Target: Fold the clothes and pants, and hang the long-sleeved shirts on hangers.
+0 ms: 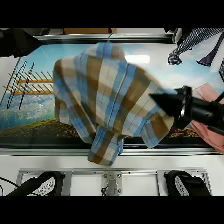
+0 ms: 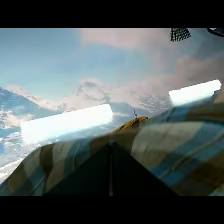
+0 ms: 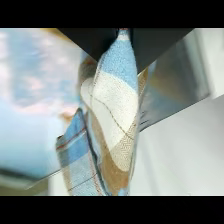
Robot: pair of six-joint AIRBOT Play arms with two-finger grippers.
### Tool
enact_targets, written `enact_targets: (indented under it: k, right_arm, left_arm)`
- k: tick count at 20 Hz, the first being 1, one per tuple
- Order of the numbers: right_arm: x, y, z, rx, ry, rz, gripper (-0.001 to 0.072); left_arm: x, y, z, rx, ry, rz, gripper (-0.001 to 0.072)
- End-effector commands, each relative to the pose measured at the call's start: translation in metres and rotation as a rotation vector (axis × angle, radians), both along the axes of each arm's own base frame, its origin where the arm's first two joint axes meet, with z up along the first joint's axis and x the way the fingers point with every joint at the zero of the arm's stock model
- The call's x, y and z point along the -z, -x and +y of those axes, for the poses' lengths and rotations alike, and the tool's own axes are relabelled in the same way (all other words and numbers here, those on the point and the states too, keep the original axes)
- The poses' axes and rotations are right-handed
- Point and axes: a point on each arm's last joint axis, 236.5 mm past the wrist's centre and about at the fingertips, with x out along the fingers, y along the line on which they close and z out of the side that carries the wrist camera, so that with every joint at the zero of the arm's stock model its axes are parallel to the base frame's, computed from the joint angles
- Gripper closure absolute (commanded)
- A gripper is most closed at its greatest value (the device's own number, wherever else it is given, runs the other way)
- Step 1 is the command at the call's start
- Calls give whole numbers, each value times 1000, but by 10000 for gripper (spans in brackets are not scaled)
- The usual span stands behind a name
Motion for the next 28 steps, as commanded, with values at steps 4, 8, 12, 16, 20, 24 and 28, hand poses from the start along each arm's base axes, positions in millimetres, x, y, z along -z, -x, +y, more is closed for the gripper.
enact_targets:
  k: [4,8,12,16,20,24,28]
  right_arm:
    - [-38,-65,-150,636,171,-67,703]
    - [-62,-57,-255,1013,238,-61,703]
    - [-86,-22,-351,1381,295,-41,703]
    - [-120,22,-417,1668,389,-42,703]
    - [-177,59,-448,1864,442,-157,703]
    - [-211,69,-457,1914,469,-225,703]
    - [-236,75,-453,1935,468,-322,702]
  left_arm:
    - [-18,12,4,-15,4,-54,692]
    - [-18,11,4,-16,5,-55,692]
    - [-18,11,4,-16,5,-54,693]
    - [-18,11,4,-16,4,-55,692]
    - [-17,10,4,-16,5,-50,692]
    - [-10,5,4,-14,5,-31,693]
    - [0,4,-6,21,-1,3,692]
